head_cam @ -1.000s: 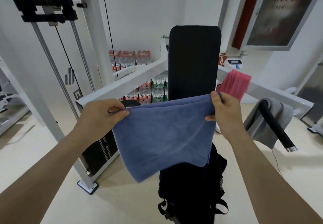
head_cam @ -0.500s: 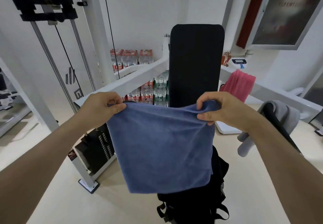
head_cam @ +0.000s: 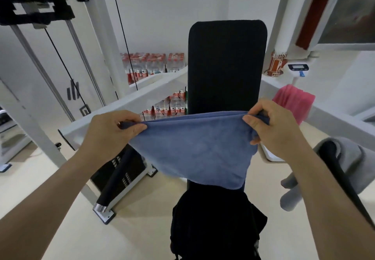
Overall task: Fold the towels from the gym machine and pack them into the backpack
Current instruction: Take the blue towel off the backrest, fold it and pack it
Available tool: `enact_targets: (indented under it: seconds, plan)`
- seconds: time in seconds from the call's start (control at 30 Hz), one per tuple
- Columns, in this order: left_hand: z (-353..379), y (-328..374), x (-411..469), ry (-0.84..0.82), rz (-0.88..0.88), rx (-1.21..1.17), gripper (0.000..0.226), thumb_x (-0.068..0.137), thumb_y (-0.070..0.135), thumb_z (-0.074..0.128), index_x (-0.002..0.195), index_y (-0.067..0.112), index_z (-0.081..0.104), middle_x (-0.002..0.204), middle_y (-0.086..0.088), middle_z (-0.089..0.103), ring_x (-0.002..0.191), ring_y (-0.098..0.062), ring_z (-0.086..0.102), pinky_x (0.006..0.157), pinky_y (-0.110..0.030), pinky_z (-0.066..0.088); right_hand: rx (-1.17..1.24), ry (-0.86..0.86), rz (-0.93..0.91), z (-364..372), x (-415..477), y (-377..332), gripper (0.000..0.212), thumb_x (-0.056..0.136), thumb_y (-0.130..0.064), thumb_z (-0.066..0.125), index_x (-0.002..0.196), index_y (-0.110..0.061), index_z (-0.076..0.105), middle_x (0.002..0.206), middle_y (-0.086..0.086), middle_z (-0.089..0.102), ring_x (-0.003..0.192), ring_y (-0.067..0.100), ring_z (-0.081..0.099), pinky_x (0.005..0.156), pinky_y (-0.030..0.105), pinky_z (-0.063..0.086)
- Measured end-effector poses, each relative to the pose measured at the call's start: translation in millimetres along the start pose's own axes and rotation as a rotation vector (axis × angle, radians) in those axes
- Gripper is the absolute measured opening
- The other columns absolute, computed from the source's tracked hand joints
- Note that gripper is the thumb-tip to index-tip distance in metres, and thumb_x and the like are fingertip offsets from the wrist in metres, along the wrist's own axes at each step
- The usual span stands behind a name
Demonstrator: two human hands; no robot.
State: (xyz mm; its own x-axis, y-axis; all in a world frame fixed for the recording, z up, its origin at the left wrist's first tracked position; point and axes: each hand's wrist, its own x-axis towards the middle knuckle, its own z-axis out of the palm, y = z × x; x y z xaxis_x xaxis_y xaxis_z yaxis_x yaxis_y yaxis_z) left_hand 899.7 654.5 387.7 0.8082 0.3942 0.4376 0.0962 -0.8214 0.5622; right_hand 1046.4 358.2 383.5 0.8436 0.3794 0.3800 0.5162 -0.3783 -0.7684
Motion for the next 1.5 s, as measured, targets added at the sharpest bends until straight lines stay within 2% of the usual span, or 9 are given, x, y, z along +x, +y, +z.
enact_targets:
  seconds: [0.13, 0.23, 0.33, 0.57, 0.73, 0.83, 0.97, 1.13, 1.5]
  plan:
    - [13.5, 15.1, 26.7, 0.1, 0.179, 0.135, 0.011, 0.079, 0.01, 0.074, 0.087, 0.018, 0.074, 0.079, 0.014, 0.059, 0.079, -0.015, 0.057, 0.079, -0.037, 0.054, 0.024, 0.004, -0.017, -13.8, 33.6, 19.2, 0.012, 0.091, -0.014, 0.061, 0.085, -0.024, 0.057, 0.084, -0.004, 0.063, 0.07, 0.012, 0.064, 0.048, 0.023, 0.056]
    - [17.9, 22.4, 50.0, 0.161, 0.223, 0.217, 0.008, 0.076, 0.013, 0.077, 0.083, 0.016, 0.074, 0.102, 0.003, 0.05, 0.103, -0.016, 0.043, 0.09, -0.015, 0.033, 0.065, -0.046, 0.004, -23.4, 56.9, 31.0, 0.017, 0.093, -0.013, 0.058, 0.107, -0.024, 0.059, 0.087, -0.01, 0.059, 0.079, 0.007, 0.061, 0.054, 0.021, 0.058]
    - [28.1, 24.7, 66.3, -0.106, 0.001, 0.122, 0.016, 0.084, 0.015, 0.071, 0.075, 0.024, 0.063, 0.087, 0.002, 0.061, 0.078, 0.001, 0.052, 0.069, -0.006, 0.035, 0.081, -0.137, 0.097, -24.4, 75.3, 45.1, 0.016, 0.093, -0.012, 0.059, 0.107, -0.016, 0.067, 0.086, -0.006, 0.061, 0.081, 0.011, 0.064, 0.062, 0.024, 0.06]
    - [51.4, 0.9, 67.1, -0.302, -0.462, -0.721, 0.013, 0.07, 0.024, 0.075, 0.077, 0.016, 0.069, 0.063, -0.007, 0.058, 0.051, -0.016, 0.04, 0.041, -0.018, 0.038, -0.016, 0.072, 0.319, -0.3, 78.3, 82.3, 0.024, 0.082, -0.026, 0.074, 0.07, -0.007, 0.066, 0.064, 0.006, 0.061, 0.057, 0.018, 0.058, 0.049, 0.028, 0.05]
    - [52.2, 12.8, 58.4, -0.454, -0.262, -1.242, 0.047, 0.049, 0.018, 0.093, 0.094, 0.016, 0.078, 0.093, -0.004, 0.075, 0.082, -0.015, 0.071, 0.072, -0.023, 0.058, 0.814, -0.009, 0.64, 9.7, 59.5, 55.7, 0.014, 0.087, -0.012, 0.069, 0.079, 0.0, 0.066, 0.08, 0.003, 0.071, 0.077, 0.012, 0.07, 0.058, 0.021, 0.057]
    - [47.1, 48.4, 47.7, -0.505, -0.044, -0.926, 0.037, 0.065, 0.003, 0.078, 0.099, 0.018, 0.076, 0.098, -0.003, 0.076, 0.09, -0.016, 0.072, 0.079, -0.022, 0.057, 0.962, -0.182, 0.513, 10.9, 43.6, 25.6, 0.012, 0.09, -0.001, 0.059, 0.09, -0.003, 0.071, 0.089, 0.007, 0.076, 0.087, 0.018, 0.073, 0.07, 0.022, 0.059]
    - [53.9, 89.3, 40.4, -0.151, 0.383, -0.102, 0.014, 0.085, 0.015, 0.07, 0.095, 0.023, 0.076, 0.083, 0.016, 0.064, 0.081, 0.006, 0.056, 0.074, -0.005, 0.041, 0.738, -0.17, 0.354, 21.2, 24.9, -15.7, 0.016, 0.092, -0.006, 0.058, 0.09, -0.014, 0.072, 0.086, -0.001, 0.076, 0.088, 0.013, 0.073, 0.069, 0.023, 0.06]
    - [54.2, 93.7, 40.2, -0.286, 0.422, -0.181, 0.011, 0.092, 0.022, 0.056, 0.096, 0.018, 0.066, 0.087, 0.005, 0.065, 0.084, -0.009, 0.06, 0.077, -0.033, 0.051, 0.632, -0.225, 0.241, 24.4, 3.8, -51.8, 0.013, 0.084, -0.017, 0.065, 0.092, -0.013, 0.074, 0.086, 0.01, 0.076, 0.08, 0.014, 0.073, 0.065, 0.022, 0.059]
    - [30.5, 107.4, 35.4, -0.453, 0.364, -0.211, 0.011, 0.086, 0.037, 0.067, 0.084, 0.027, 0.063, 0.052, 0.009, 0.059, 0.047, -0.002, 0.052, 0.049, -0.01, 0.04, 0.655, -0.432, 0.193, 25.3, -16.2, -59.6, 0.028, 0.084, -0.017, 0.067, 0.111, -0.009, 0.071, 0.107, 0.009, 0.074, 0.103, 0.021, 0.069, 0.093, 0.038, 0.054]
